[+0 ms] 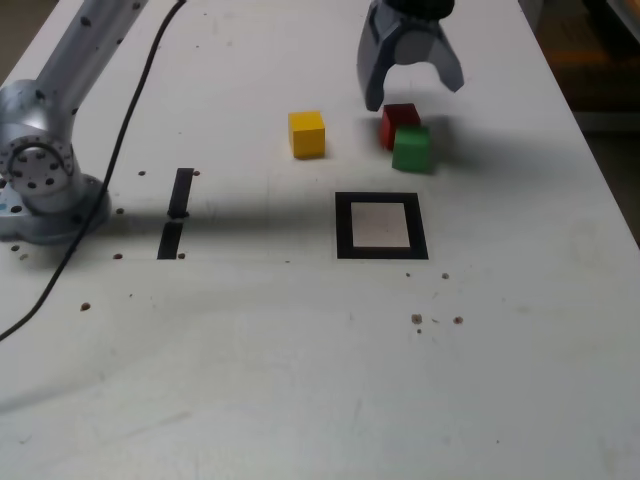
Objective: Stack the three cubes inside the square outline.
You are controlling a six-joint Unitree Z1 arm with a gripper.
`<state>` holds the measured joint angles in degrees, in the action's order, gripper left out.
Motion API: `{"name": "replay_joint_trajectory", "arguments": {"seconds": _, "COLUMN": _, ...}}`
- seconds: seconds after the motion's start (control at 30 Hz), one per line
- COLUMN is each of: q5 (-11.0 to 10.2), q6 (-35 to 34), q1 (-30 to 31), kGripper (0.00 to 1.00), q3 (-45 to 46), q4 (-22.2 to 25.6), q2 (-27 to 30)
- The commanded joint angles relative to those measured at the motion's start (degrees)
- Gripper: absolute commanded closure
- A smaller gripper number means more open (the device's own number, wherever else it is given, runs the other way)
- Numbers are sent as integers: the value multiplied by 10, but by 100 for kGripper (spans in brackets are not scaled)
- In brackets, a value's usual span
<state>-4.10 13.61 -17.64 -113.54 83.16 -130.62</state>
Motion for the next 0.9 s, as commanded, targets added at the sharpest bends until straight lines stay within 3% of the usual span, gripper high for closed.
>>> {"name": "replay_joint_trajectory", "arguments": {"seconds": 0.0, "q5": 1, "q6": 0, "q1": 1, "kGripper": 6, "q3": 4, "q4": -2, "q2": 0}}
{"name": "replay_joint_trajectory", "arguments": {"seconds": 0.33, "q5": 17, "q6": -4, "q1": 6, "kGripper": 15, "q3": 24, "q4": -42, "q2": -26}}
{"name": "replay_joint_trajectory", "arguments": {"seconds": 0.77, "q5": 15, "q6": -22, "q1": 4, "kGripper": 55, "q3": 33, "q4": -47, "q2": -14}}
{"name": "replay_joint_trajectory", "arguments": {"seconds": 0.87, "q5": 16, "q6": -24, "q1": 6, "kGripper": 60, "q3": 33, "q4": -48, "q2": -10}}
